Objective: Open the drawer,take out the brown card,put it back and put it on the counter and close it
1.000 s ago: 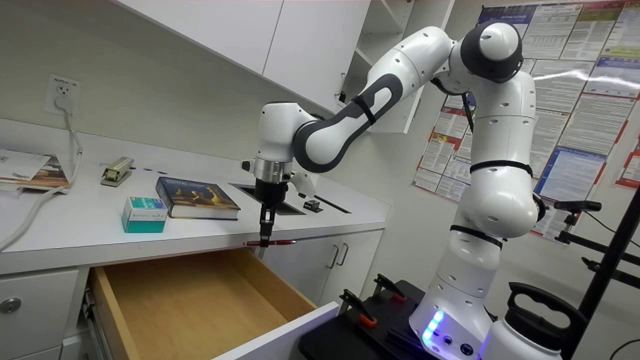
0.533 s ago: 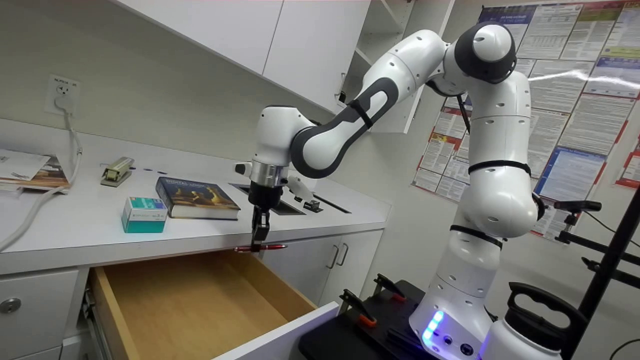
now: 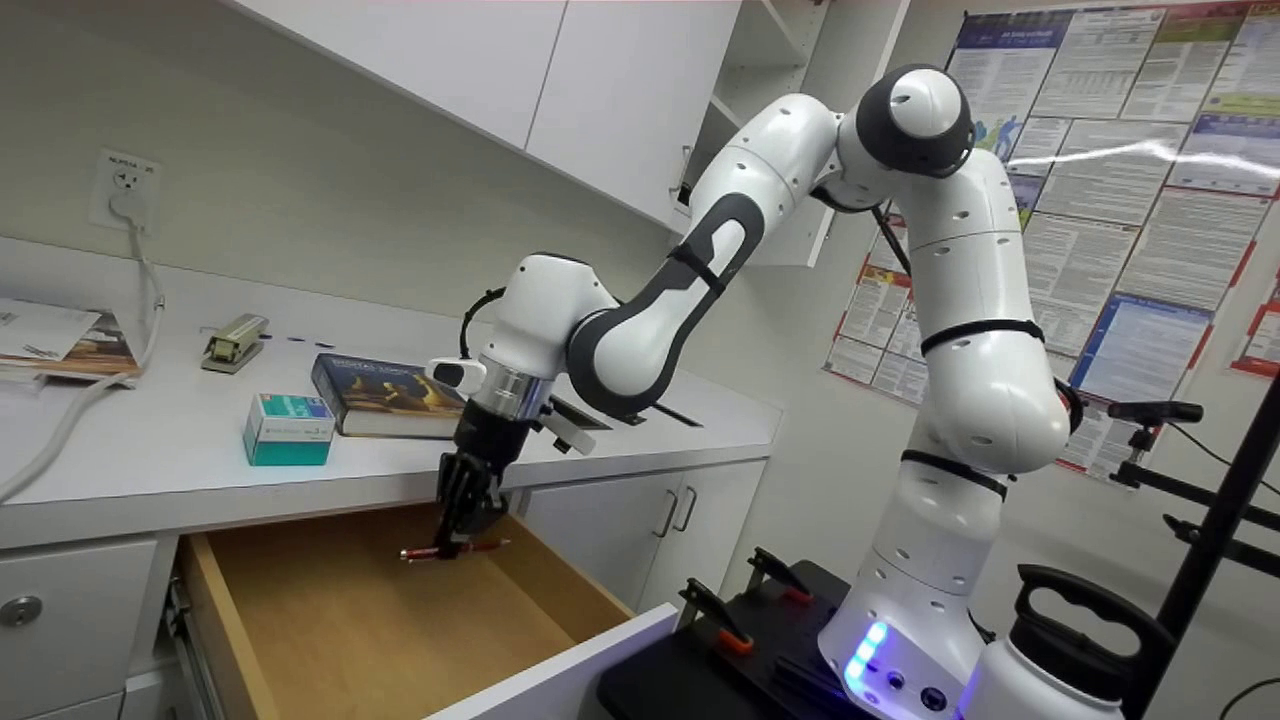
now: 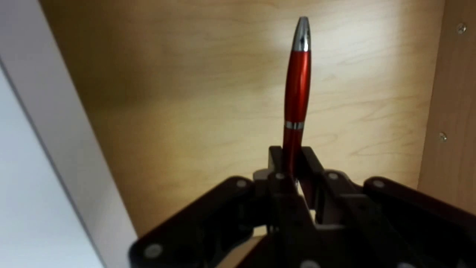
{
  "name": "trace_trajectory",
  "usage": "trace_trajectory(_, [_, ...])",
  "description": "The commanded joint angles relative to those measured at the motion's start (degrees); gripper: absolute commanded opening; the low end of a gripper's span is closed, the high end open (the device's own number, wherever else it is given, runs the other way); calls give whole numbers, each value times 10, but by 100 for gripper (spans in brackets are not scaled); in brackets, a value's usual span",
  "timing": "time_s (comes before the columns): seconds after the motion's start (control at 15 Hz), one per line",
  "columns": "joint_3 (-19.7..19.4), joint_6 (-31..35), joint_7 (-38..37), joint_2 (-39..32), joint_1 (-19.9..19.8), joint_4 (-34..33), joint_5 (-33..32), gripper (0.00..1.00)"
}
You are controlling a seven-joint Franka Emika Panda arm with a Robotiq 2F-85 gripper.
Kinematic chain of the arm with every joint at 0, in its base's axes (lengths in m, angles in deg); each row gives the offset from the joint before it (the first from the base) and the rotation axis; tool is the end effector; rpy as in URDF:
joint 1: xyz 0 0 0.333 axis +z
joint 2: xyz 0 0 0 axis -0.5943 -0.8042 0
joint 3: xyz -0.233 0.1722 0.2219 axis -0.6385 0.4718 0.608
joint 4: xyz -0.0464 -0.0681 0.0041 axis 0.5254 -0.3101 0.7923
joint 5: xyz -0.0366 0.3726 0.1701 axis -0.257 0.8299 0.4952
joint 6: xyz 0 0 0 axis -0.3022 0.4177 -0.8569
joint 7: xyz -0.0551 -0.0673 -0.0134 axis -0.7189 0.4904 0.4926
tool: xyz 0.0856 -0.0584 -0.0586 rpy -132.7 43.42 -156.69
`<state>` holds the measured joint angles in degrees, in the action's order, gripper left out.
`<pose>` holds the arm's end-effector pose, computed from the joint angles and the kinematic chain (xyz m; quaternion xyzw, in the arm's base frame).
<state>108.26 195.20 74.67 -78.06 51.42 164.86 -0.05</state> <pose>0.4284 0.3428 0.1829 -0.7596 -0.6478 -0.0451 0.0364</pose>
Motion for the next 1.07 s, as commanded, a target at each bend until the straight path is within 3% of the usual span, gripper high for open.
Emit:
trace_trajectory(0.0, [8, 36, 19, -51, 9, -13, -29, 5])
trace_trajectory(0.4, [-67, 14, -65, -90, 102, -52, -101, 3])
trace_trajectory(0.8, [-85, 14, -92, -138, 130, -96, -120, 3])
trace_trajectory(0.87, [-82, 7, -90, -141, 129, -99, -118, 39])
trace_trajectory(1.0, [-76, 1, -85, -134, 127, -97, -118, 47])
